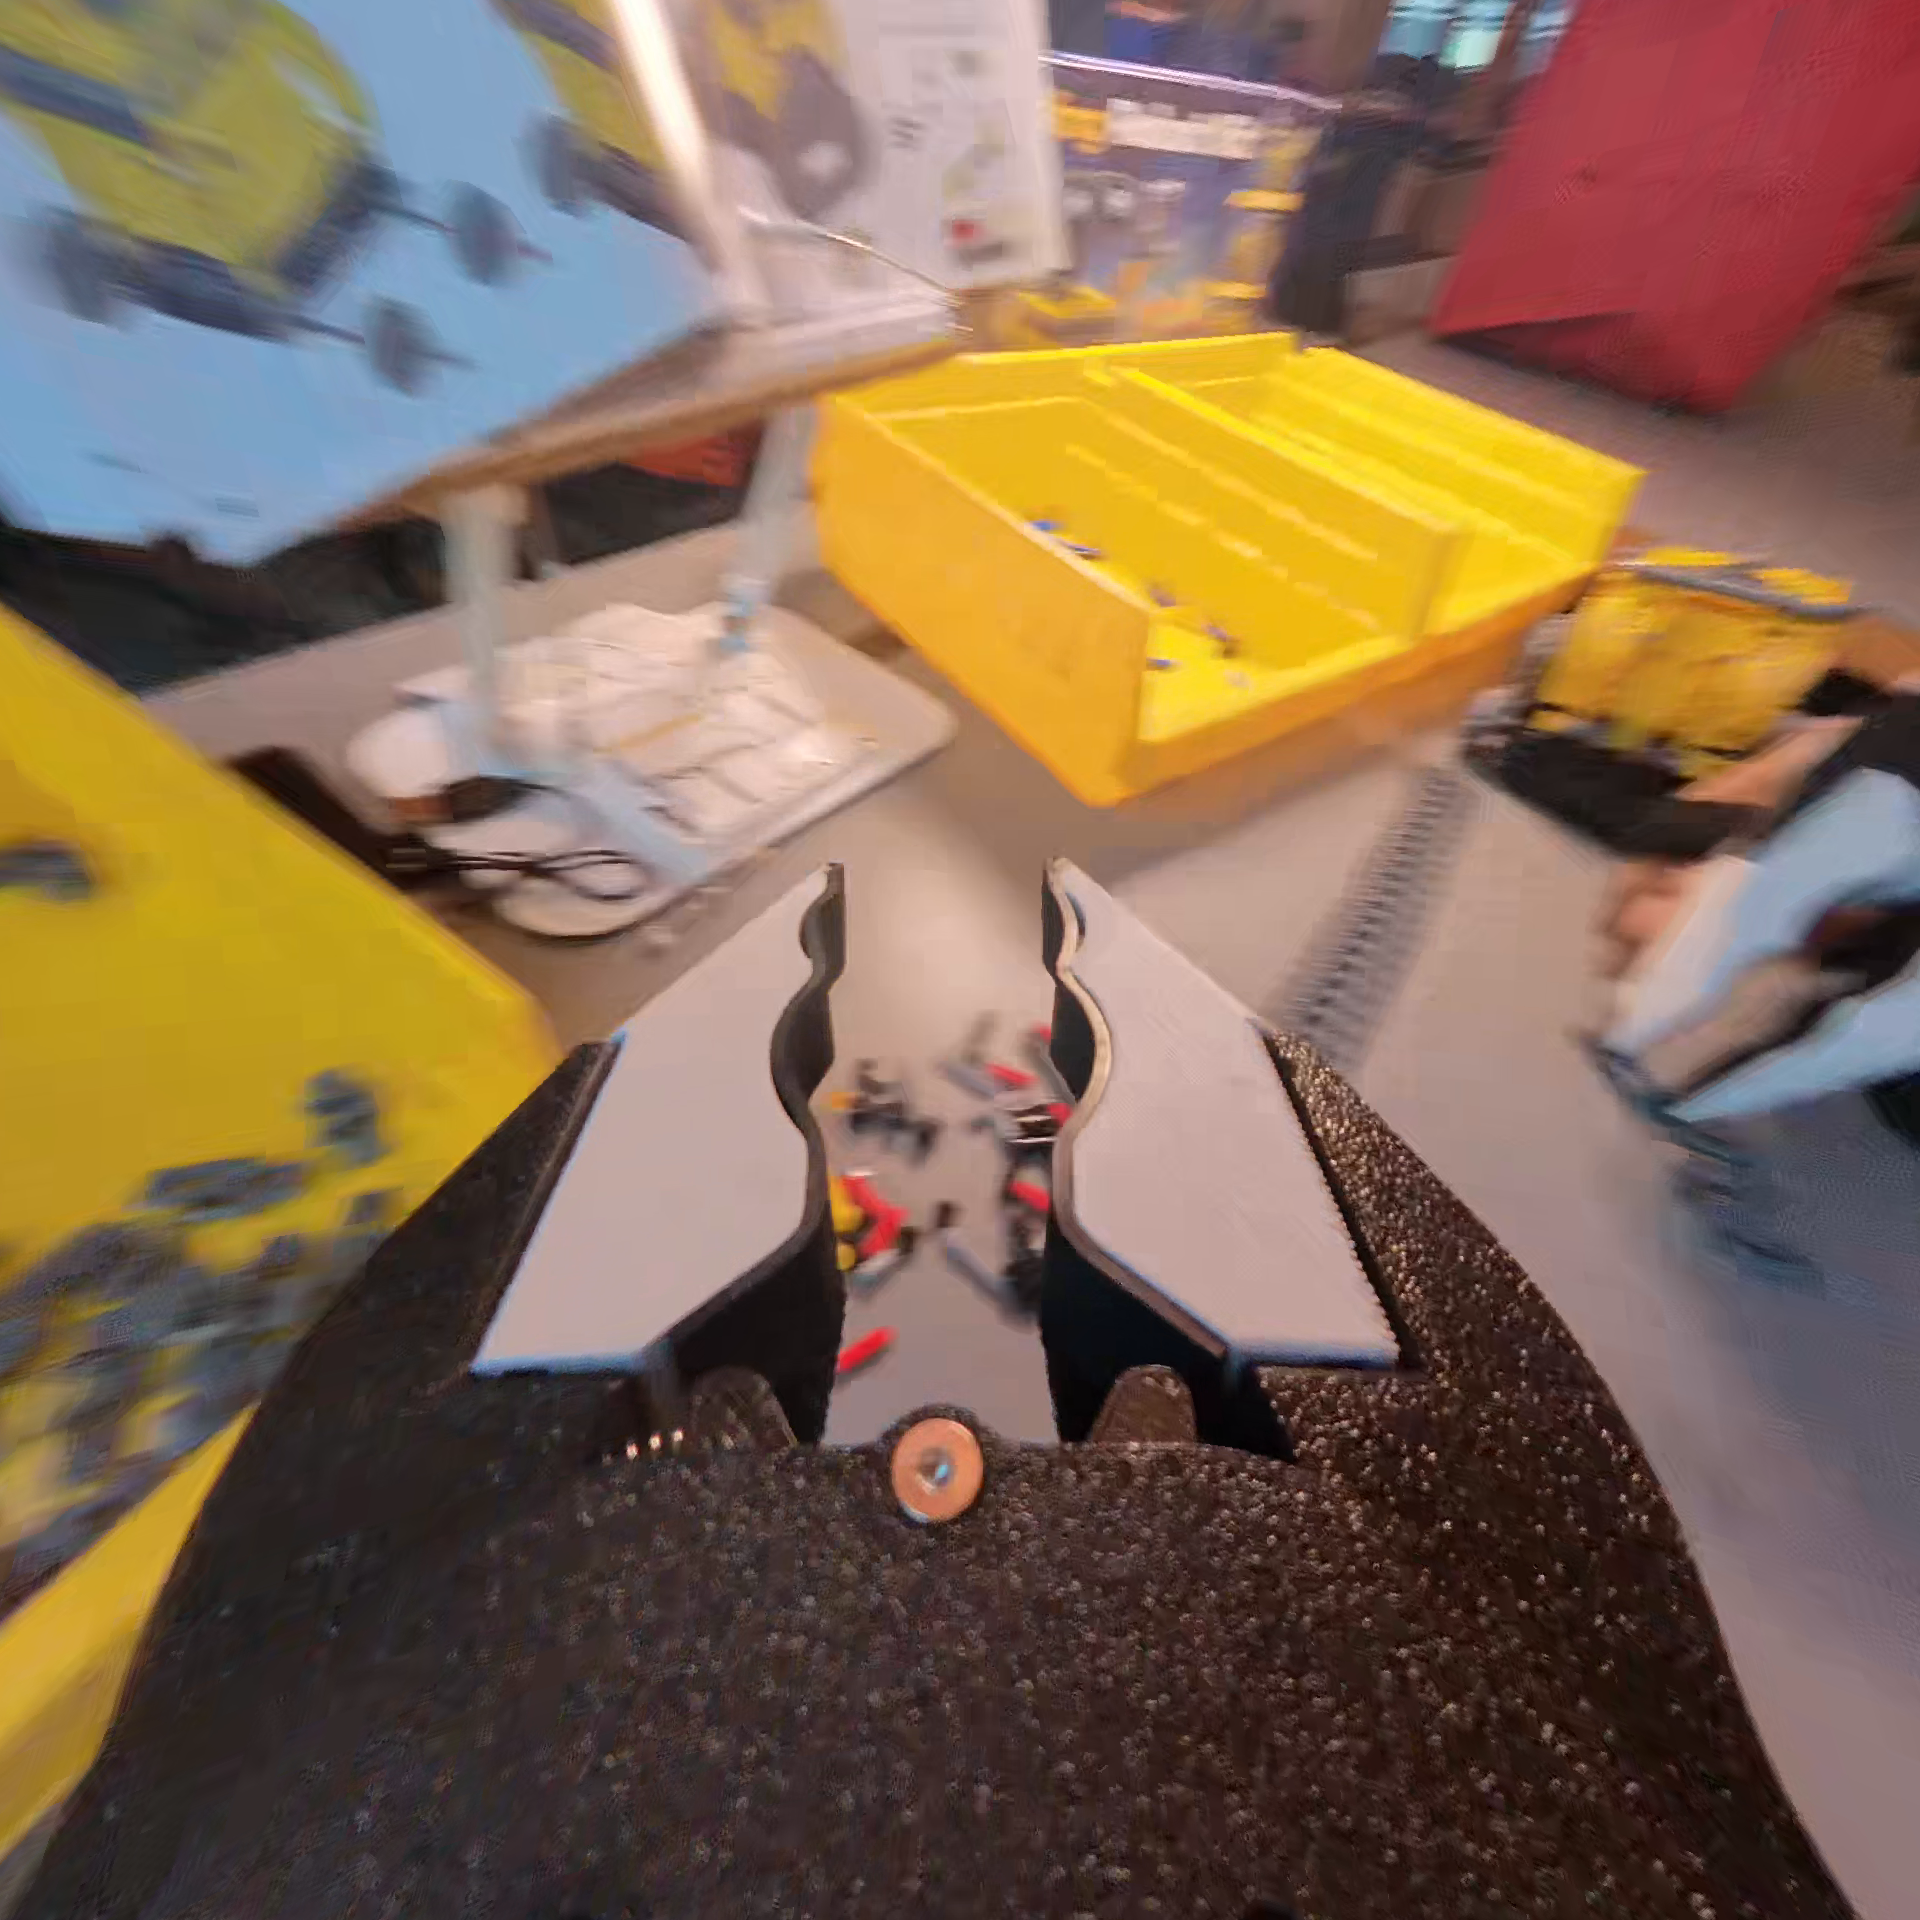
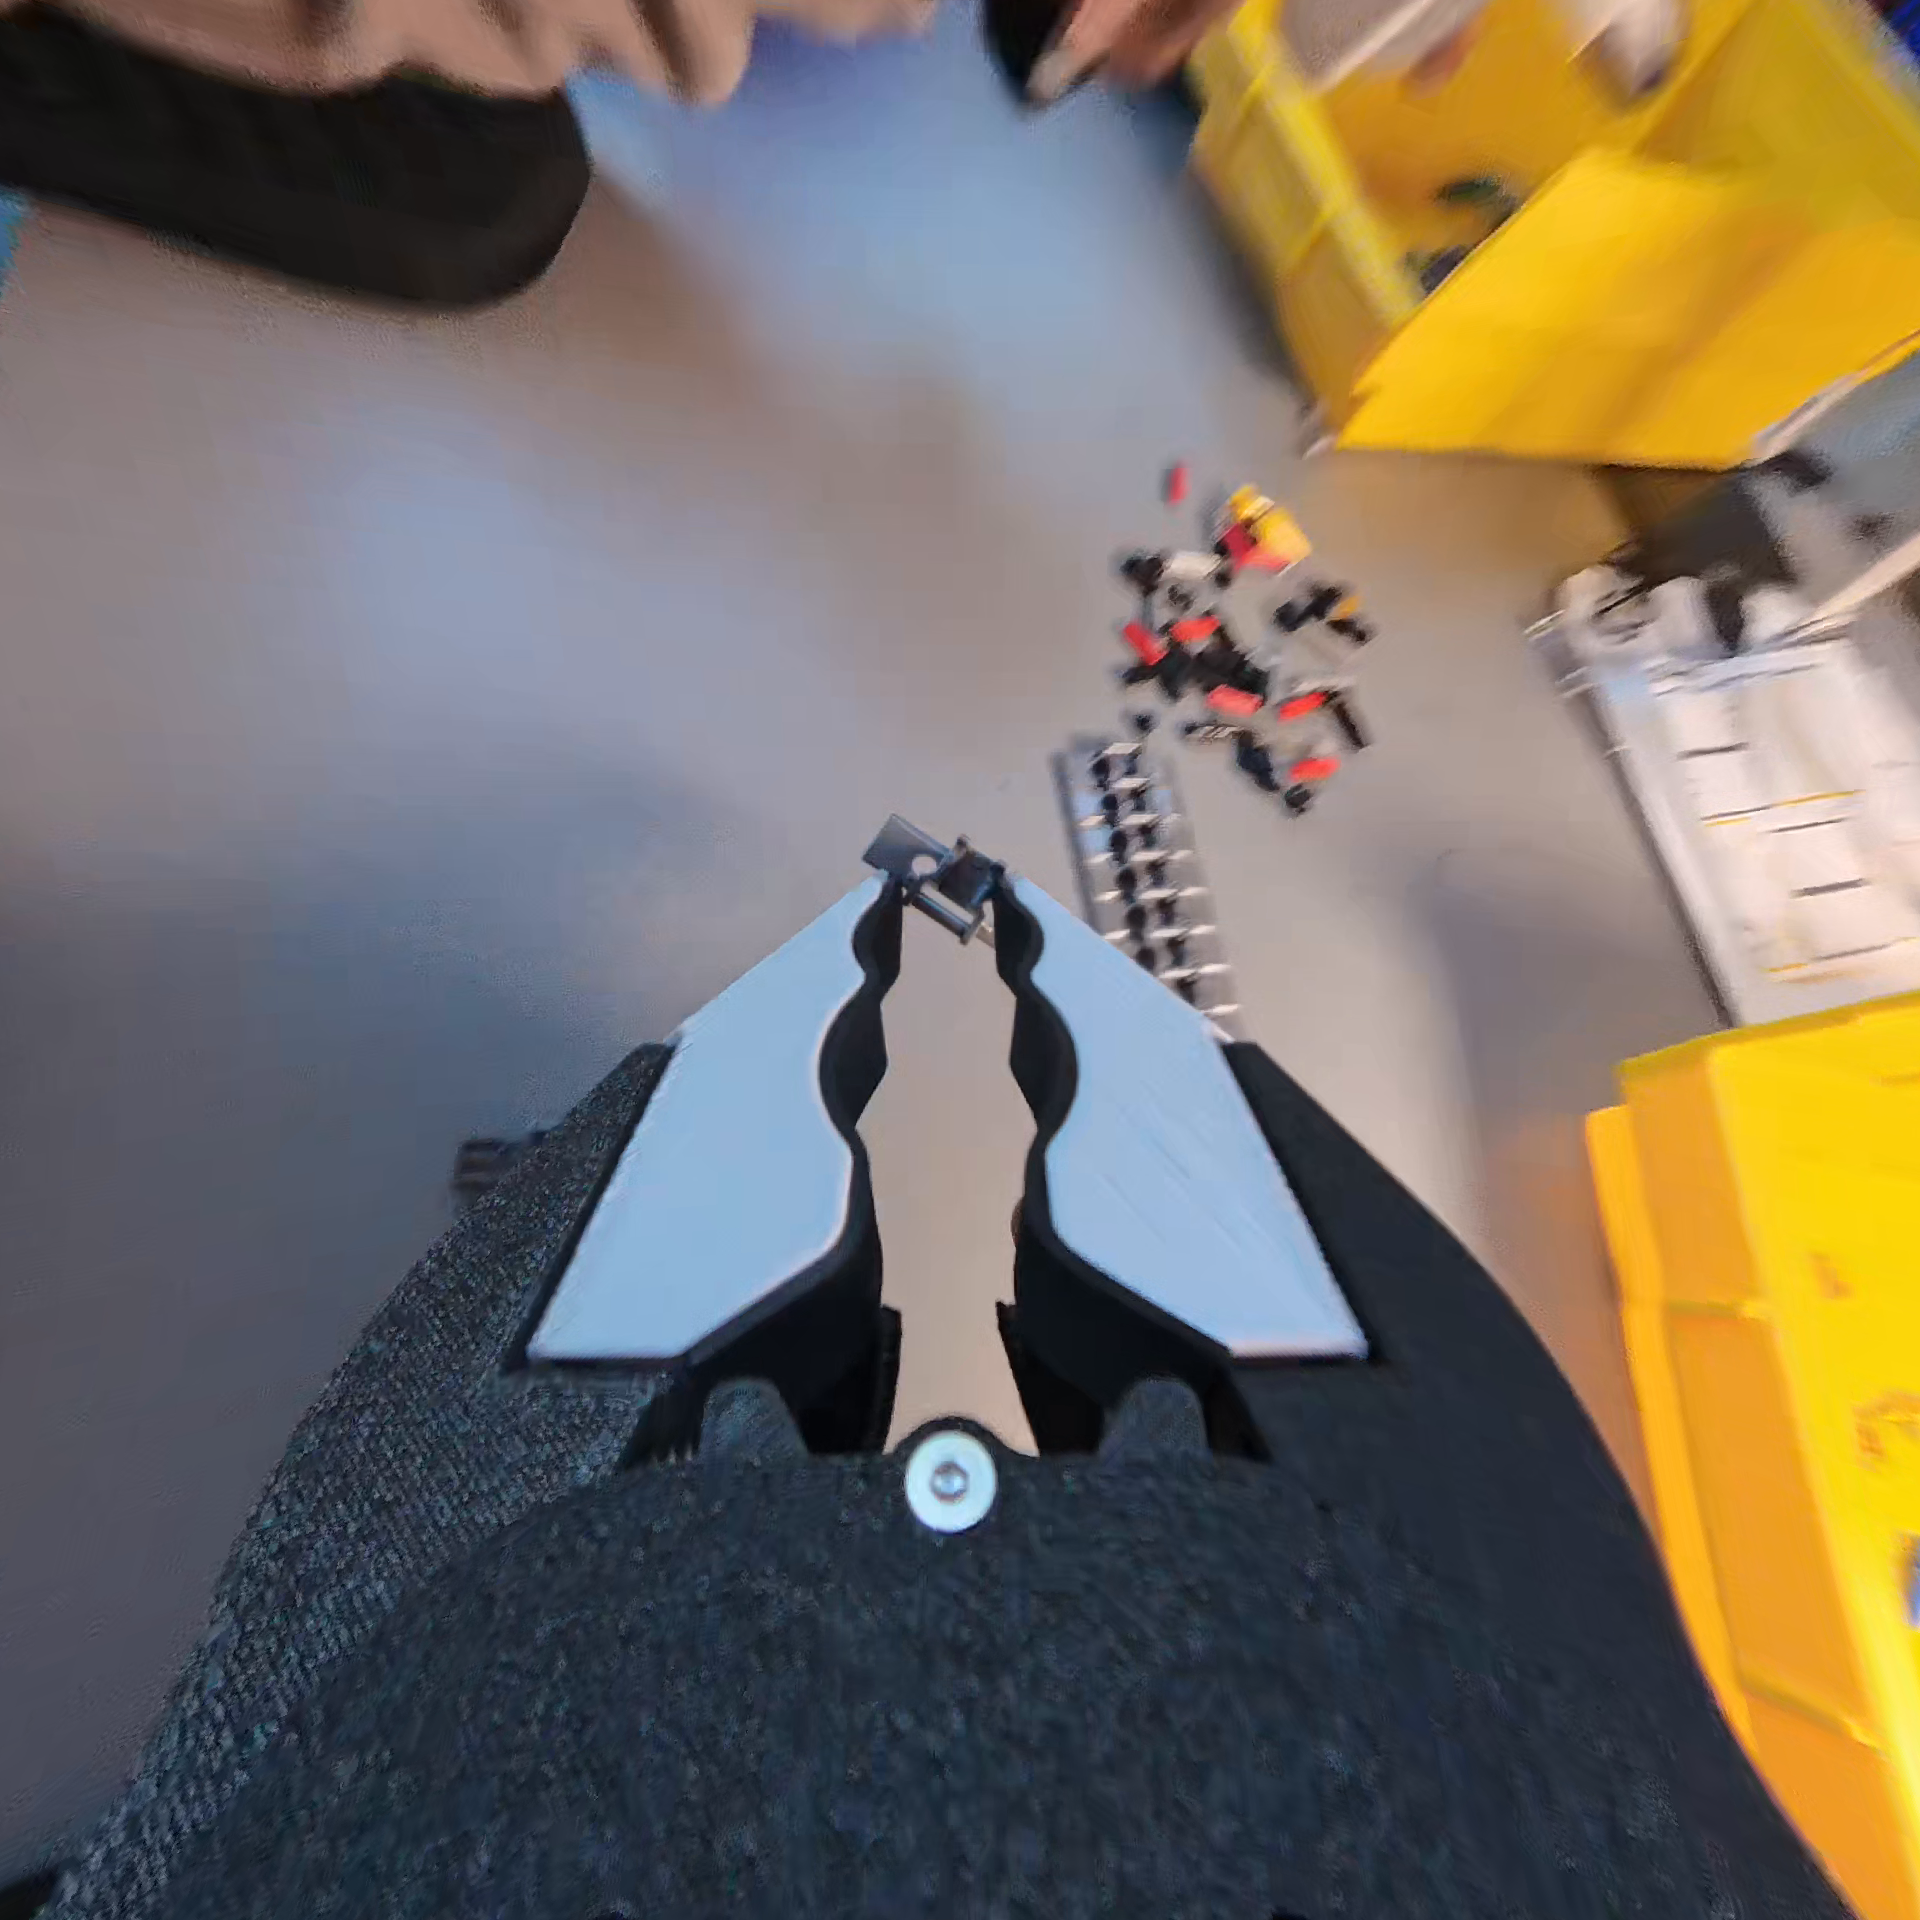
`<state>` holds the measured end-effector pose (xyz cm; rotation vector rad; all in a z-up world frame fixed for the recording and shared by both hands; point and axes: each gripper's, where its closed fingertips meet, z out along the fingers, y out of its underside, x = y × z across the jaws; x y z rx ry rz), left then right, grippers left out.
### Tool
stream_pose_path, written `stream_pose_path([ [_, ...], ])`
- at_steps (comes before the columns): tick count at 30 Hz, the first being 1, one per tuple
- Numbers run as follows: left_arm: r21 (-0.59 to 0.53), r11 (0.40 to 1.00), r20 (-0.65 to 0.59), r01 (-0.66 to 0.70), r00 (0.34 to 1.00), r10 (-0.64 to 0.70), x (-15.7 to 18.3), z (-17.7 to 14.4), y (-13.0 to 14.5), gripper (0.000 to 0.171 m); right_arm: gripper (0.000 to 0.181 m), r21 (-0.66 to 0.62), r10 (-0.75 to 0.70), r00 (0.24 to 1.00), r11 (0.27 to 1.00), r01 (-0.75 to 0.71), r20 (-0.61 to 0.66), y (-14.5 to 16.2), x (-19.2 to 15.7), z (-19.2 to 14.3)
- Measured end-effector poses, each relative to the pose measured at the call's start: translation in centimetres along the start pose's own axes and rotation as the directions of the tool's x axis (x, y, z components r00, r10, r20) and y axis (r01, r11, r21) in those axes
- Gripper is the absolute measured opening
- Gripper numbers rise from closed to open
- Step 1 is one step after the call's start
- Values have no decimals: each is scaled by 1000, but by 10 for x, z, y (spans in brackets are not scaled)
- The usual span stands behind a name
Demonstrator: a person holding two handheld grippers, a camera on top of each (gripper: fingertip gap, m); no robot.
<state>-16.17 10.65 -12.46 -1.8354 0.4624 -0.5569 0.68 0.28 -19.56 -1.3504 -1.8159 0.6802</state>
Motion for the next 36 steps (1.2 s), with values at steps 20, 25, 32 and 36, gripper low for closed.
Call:
stream_pose_path([
  [20, -168, 977, -587, 134, 783, -208, 172, 34, 32, 4, 15, 135, -149, 872, 962, 237, -466, -48, 49, -23],
  [25, 50, 993, -293, 107, 952, -88, 112, 34, -7, 2, 21, 185, -86, 827, 957, 223, -555, -55, 65, -40],
  [32, 55, 987, 562, -150, 822, 93, -73, -38, -31, 3, 38, 227, 74, 979, 973, -30, -190, -36, 38, -26],
  [36, -57, 997, 701, -49, 709, 75, -138, -73, -1, 2, 45, 150, 73, 996, 985, -80, 52, -20, 9, -31],
])
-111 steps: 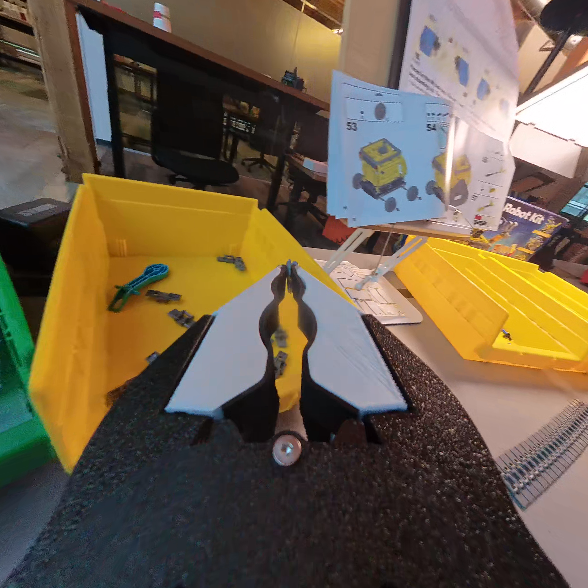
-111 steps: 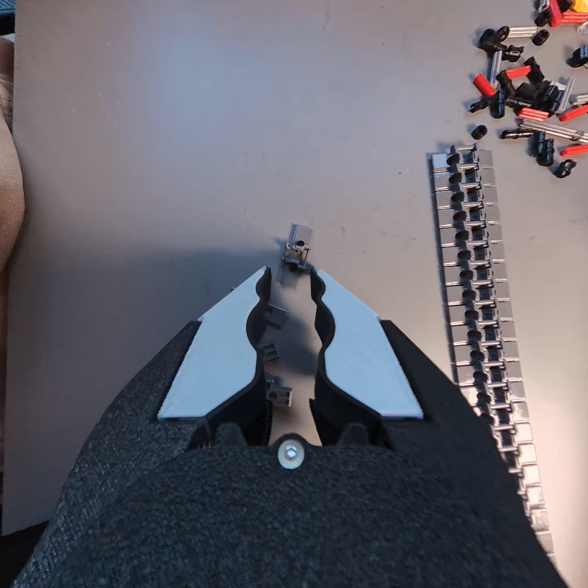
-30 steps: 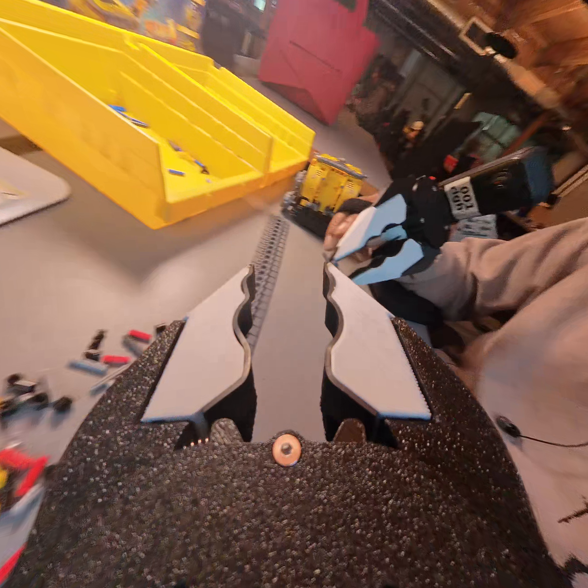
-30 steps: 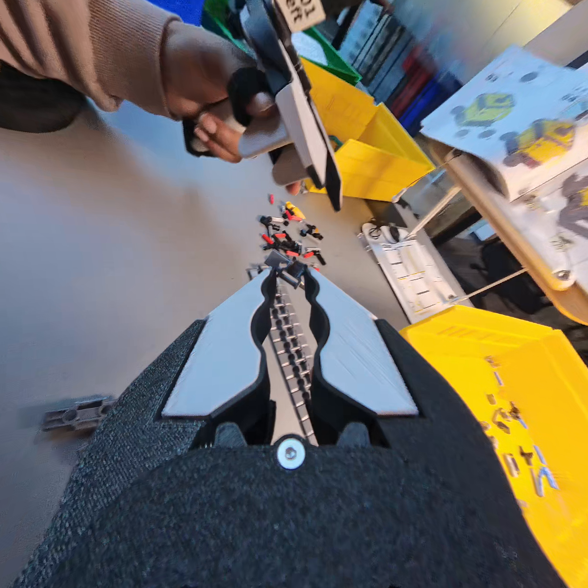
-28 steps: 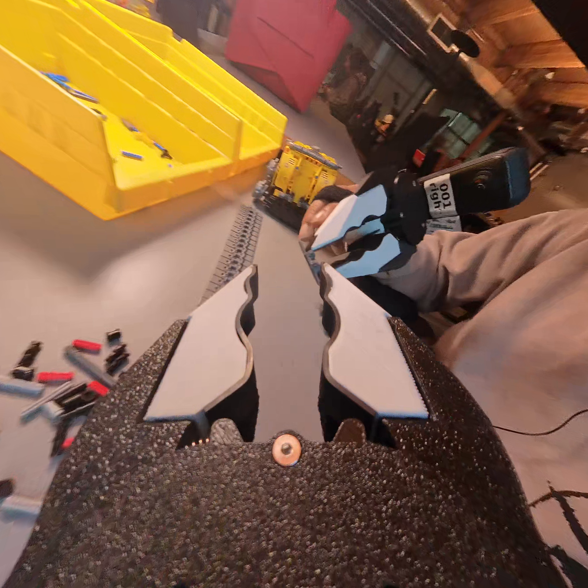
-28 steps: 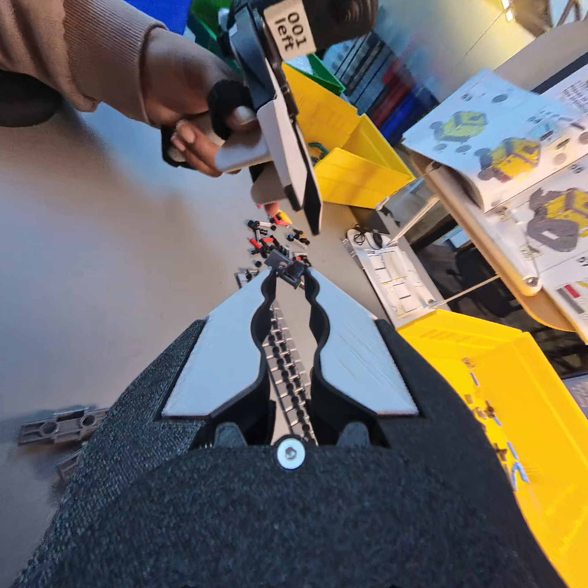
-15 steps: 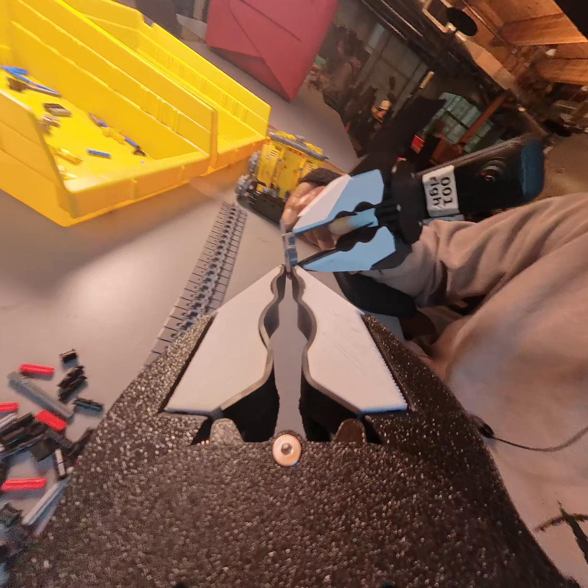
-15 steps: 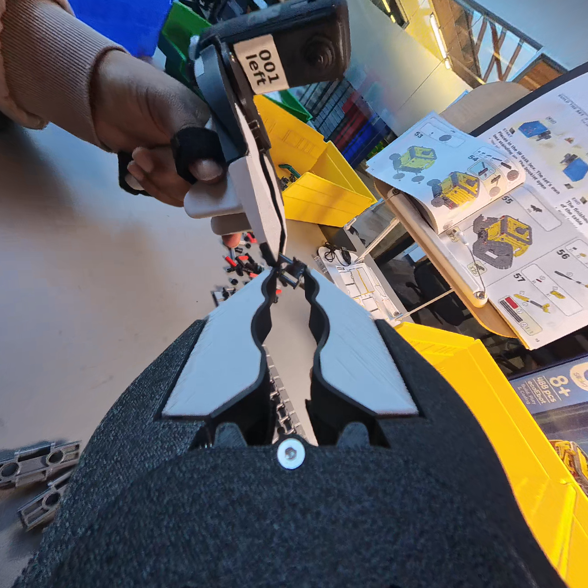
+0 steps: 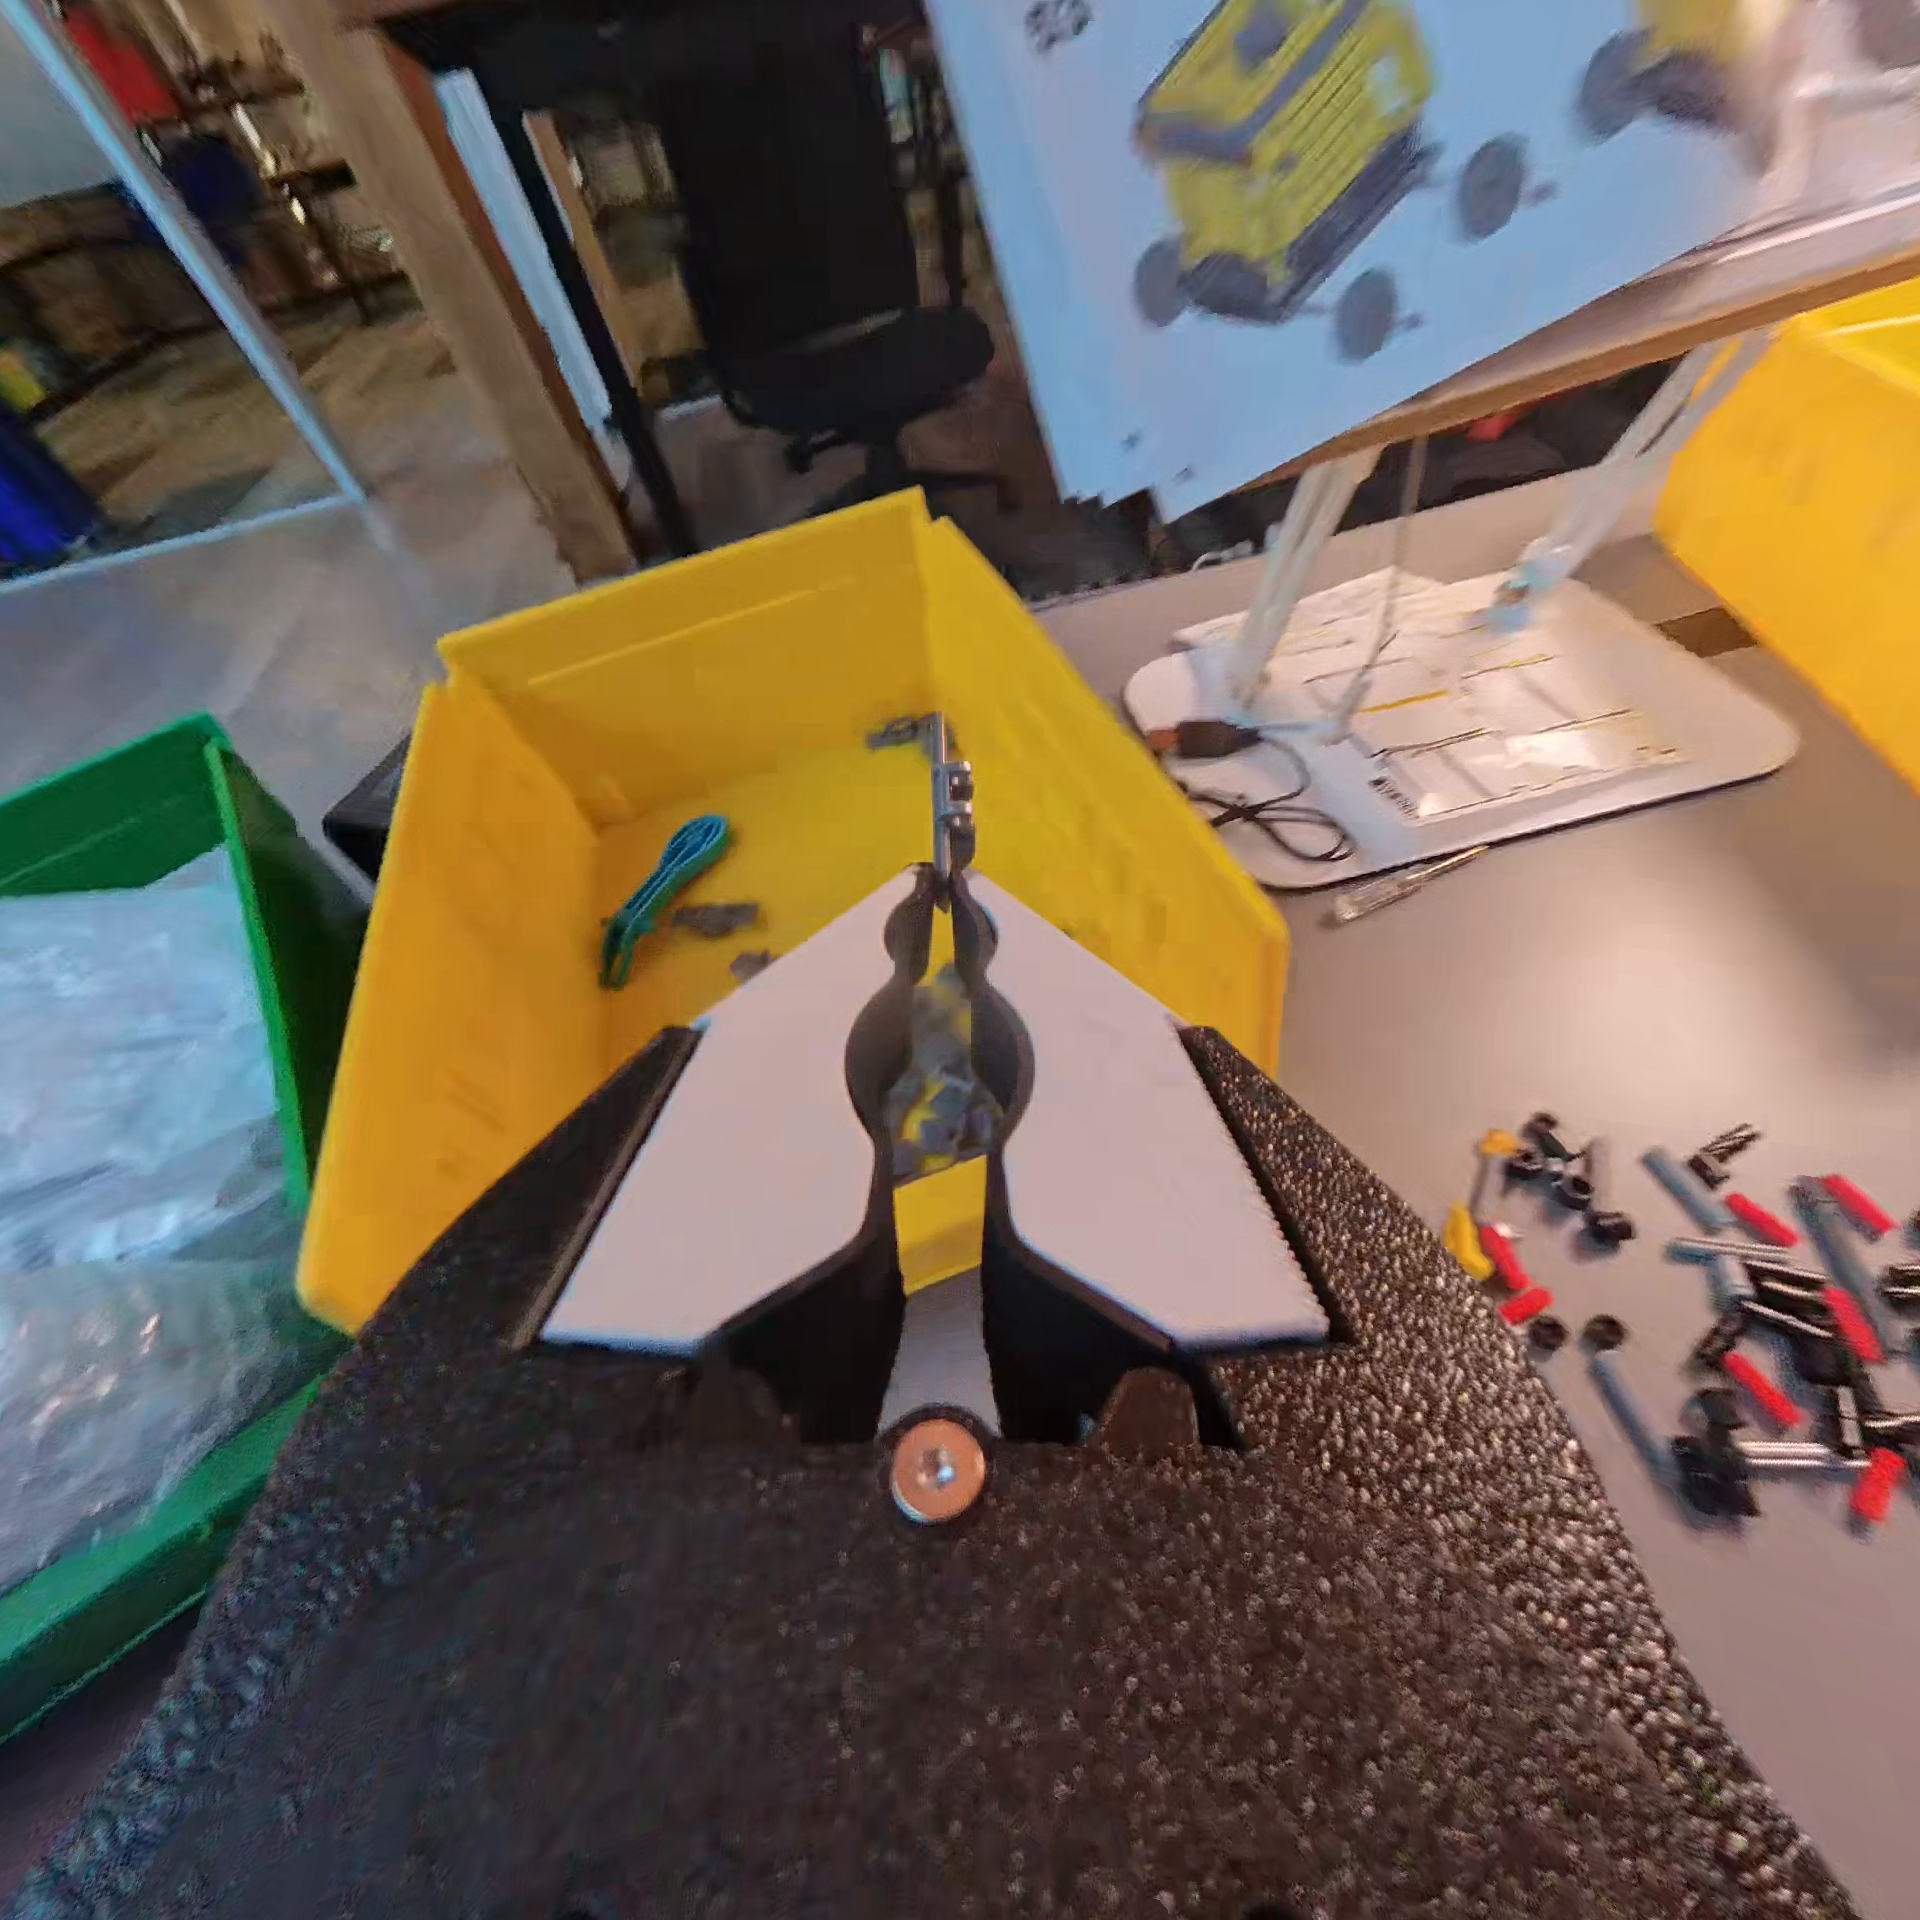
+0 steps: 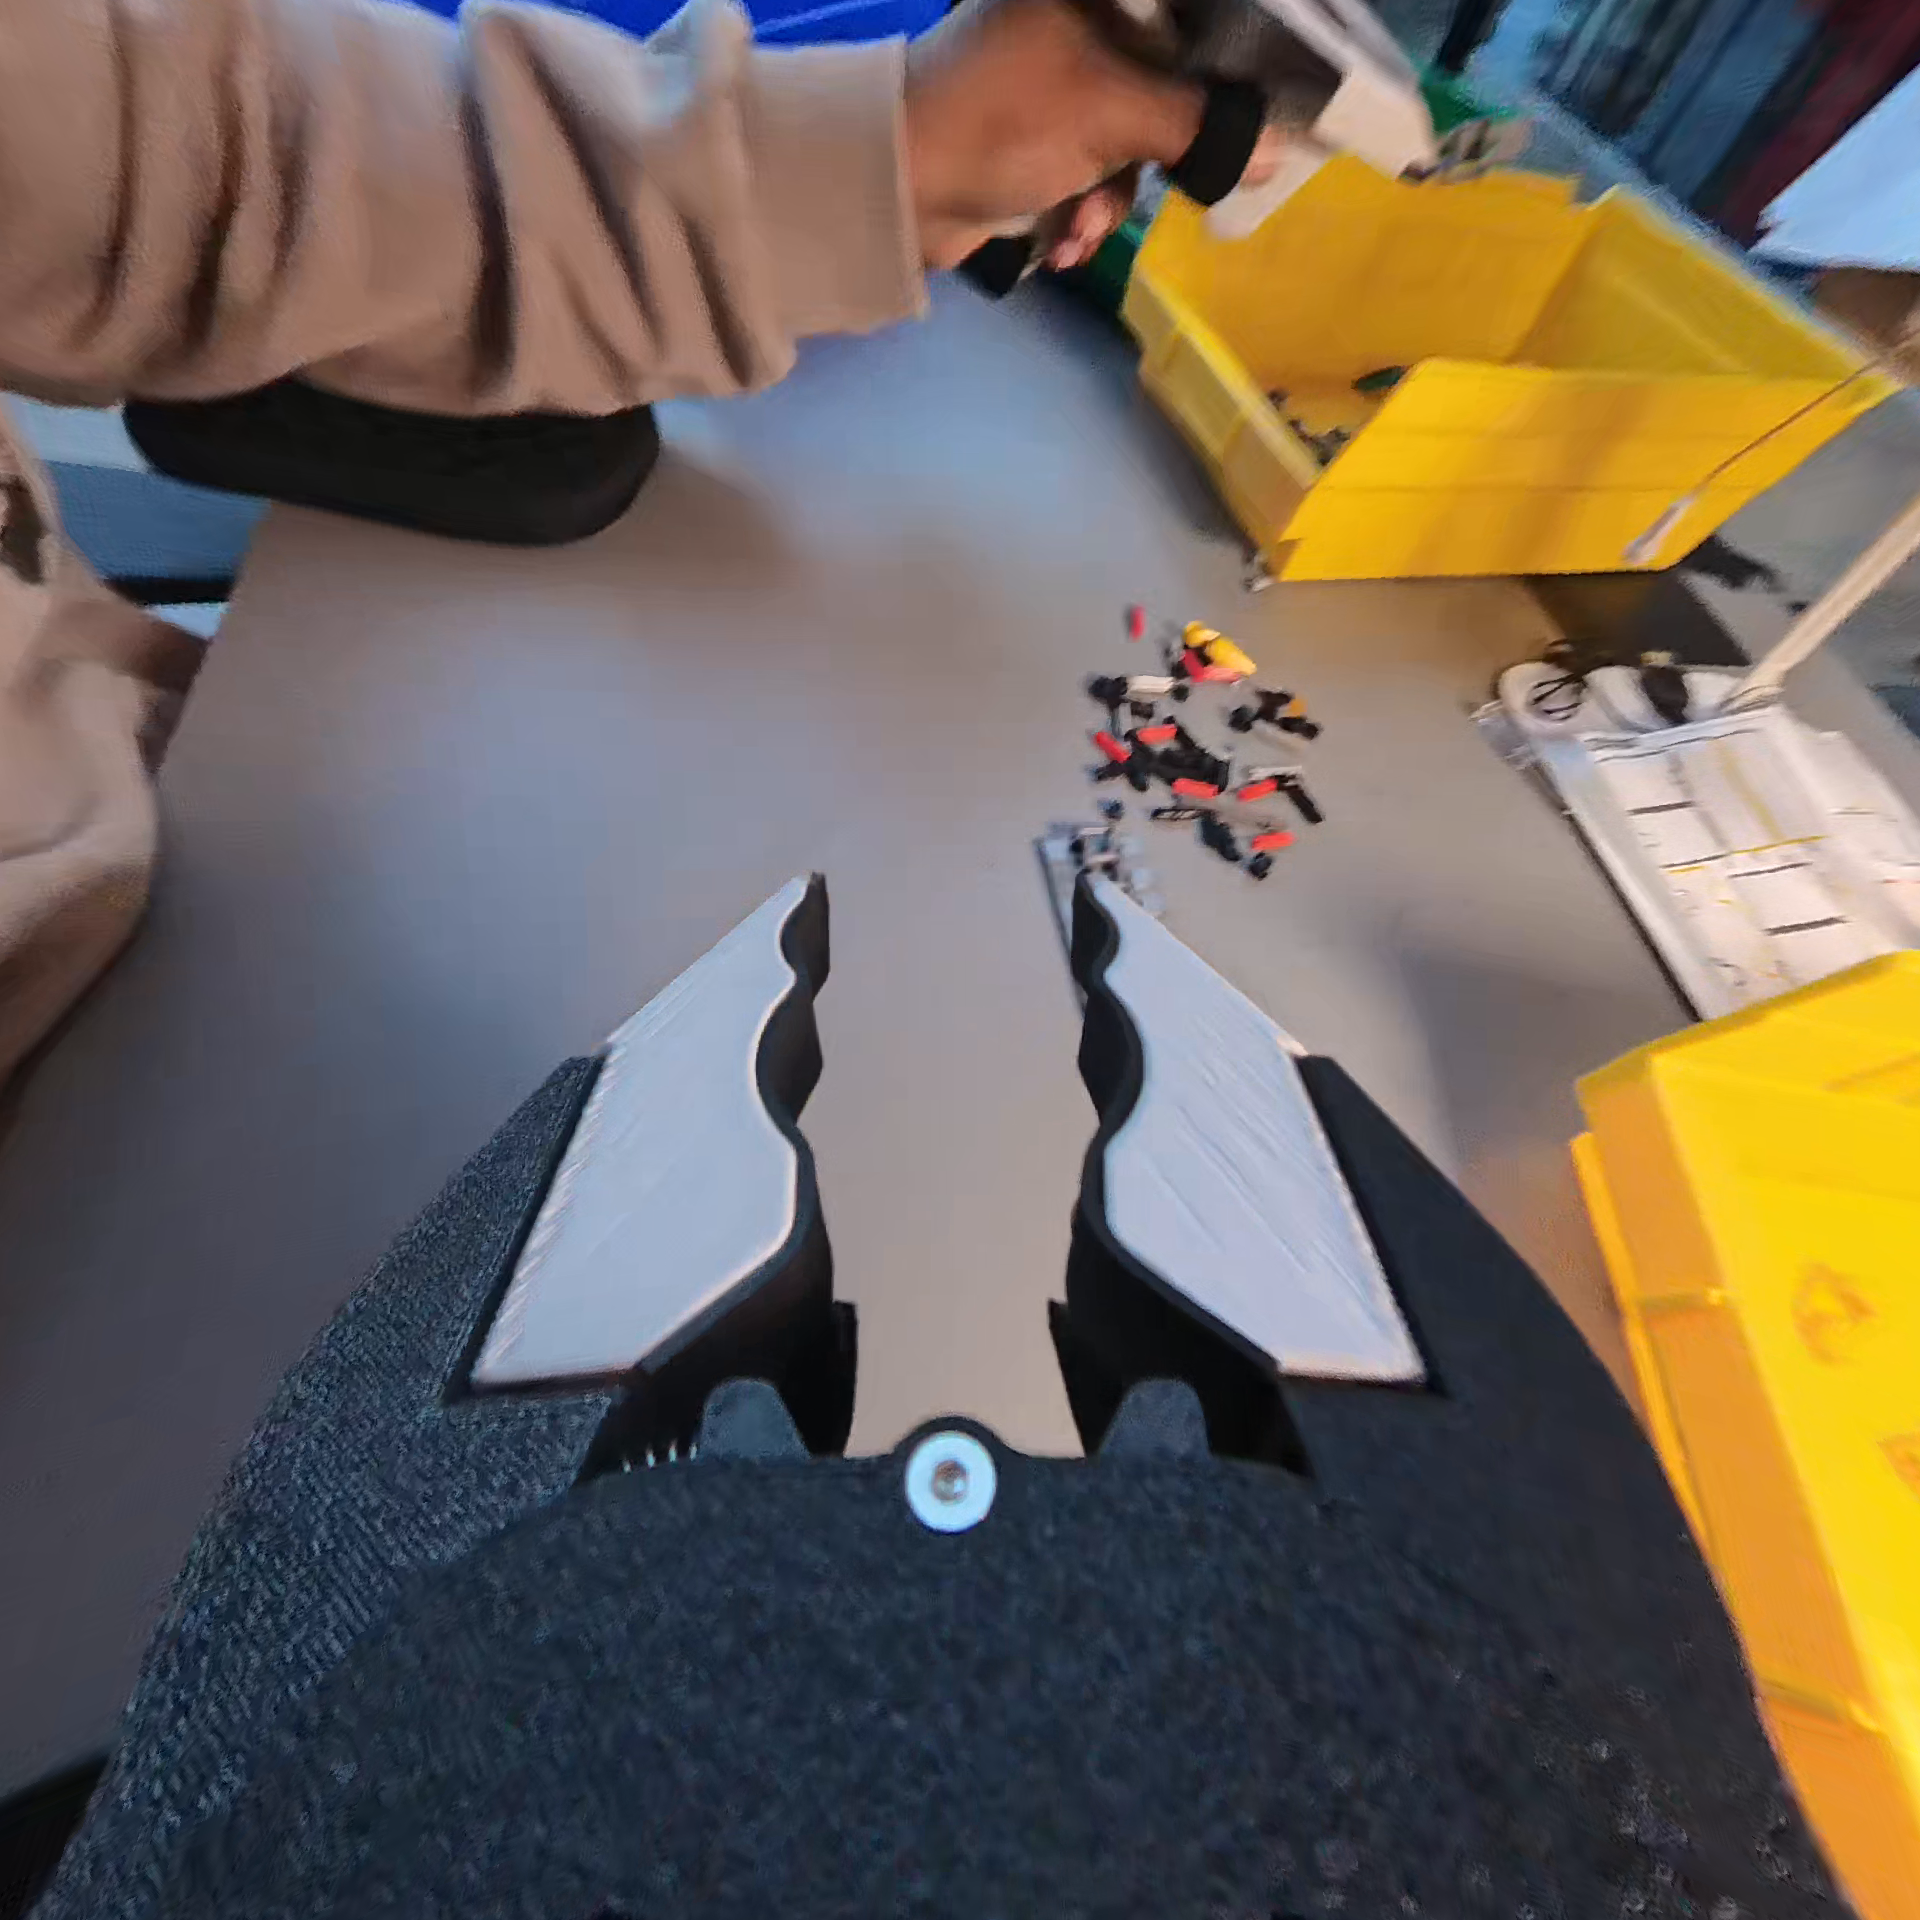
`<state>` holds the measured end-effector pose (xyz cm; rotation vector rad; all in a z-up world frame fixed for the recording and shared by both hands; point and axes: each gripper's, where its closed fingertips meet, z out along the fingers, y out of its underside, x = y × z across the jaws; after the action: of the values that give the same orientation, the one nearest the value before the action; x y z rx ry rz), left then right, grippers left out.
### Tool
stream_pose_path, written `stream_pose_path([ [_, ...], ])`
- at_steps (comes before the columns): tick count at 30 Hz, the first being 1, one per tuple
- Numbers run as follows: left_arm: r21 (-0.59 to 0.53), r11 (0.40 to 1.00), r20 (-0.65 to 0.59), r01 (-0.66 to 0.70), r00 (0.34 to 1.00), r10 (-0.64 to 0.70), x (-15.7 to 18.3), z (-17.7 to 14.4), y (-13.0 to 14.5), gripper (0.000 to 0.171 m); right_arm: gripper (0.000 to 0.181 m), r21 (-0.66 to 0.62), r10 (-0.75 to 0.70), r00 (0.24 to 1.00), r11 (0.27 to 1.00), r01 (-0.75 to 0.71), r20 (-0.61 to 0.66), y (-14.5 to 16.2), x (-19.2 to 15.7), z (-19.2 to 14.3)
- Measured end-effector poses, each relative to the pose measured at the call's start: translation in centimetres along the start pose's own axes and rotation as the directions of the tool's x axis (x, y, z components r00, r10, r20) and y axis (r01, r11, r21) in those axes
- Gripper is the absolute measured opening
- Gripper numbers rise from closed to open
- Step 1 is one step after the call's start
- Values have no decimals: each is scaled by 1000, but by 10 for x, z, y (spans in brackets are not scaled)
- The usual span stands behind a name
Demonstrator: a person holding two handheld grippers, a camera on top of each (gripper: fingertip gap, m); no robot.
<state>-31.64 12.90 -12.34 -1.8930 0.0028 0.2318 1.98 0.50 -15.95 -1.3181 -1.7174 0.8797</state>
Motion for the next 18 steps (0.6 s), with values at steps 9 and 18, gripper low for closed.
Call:
stream_pose_path([
  [9, -224, 975, 56, 8, 998, 4, -42, 22, 60, 2, 63, -405, 67, 950, 912, 65, 304, 79, -66, -10],
  [18, -114, 992, -64, 47, 996, -54, -12, 11, 34, 35, 51, -469, 33, 948, 874, 125, 316, 91, -77, 9],
])
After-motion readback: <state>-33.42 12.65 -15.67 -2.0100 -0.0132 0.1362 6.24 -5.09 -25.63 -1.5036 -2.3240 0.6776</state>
